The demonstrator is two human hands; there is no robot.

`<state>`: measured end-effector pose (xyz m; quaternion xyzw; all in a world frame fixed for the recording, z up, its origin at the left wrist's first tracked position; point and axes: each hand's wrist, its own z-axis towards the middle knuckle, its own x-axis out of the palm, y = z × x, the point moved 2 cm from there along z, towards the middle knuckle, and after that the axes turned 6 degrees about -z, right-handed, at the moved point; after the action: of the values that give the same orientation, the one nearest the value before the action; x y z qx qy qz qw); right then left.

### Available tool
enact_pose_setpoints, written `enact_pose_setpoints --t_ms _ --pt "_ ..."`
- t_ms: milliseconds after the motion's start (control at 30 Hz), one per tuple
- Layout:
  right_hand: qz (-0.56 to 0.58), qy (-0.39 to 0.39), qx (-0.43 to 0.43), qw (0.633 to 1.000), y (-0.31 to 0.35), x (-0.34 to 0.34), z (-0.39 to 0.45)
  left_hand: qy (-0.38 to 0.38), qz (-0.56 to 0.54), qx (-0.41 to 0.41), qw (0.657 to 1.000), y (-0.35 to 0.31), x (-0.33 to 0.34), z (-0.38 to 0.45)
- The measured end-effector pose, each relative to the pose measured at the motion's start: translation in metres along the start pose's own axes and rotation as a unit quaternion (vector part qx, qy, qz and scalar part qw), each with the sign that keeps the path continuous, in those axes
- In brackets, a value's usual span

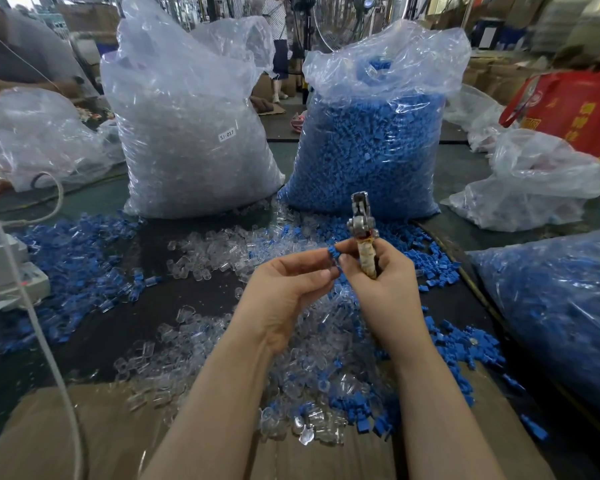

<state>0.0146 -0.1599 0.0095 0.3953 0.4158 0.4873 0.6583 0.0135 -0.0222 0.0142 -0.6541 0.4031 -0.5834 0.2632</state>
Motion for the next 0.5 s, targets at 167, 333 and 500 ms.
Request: enact_pose_setpoints --t_ms 167,333,500 --pt "-0.003 0.002 -0.001 1.000 0.0013 0.0002 -0.0008 -0.015 0.043 0.033 0.998 -0.0041 -0.0039 -0.0003" --pt "-0.006 0.005 -0.003 1.000 0.0005 0.0021 -0.0005 -0.059 0.060 0.056 0.995 -0.0033 -0.0067 0.0016" --pt "-0.016 -0.002 -0.001 1.000 -0.0021 0.0036 0.0003 -0.100 0.078 0.095 0.987 -0.0035 -0.0076 0.0009"
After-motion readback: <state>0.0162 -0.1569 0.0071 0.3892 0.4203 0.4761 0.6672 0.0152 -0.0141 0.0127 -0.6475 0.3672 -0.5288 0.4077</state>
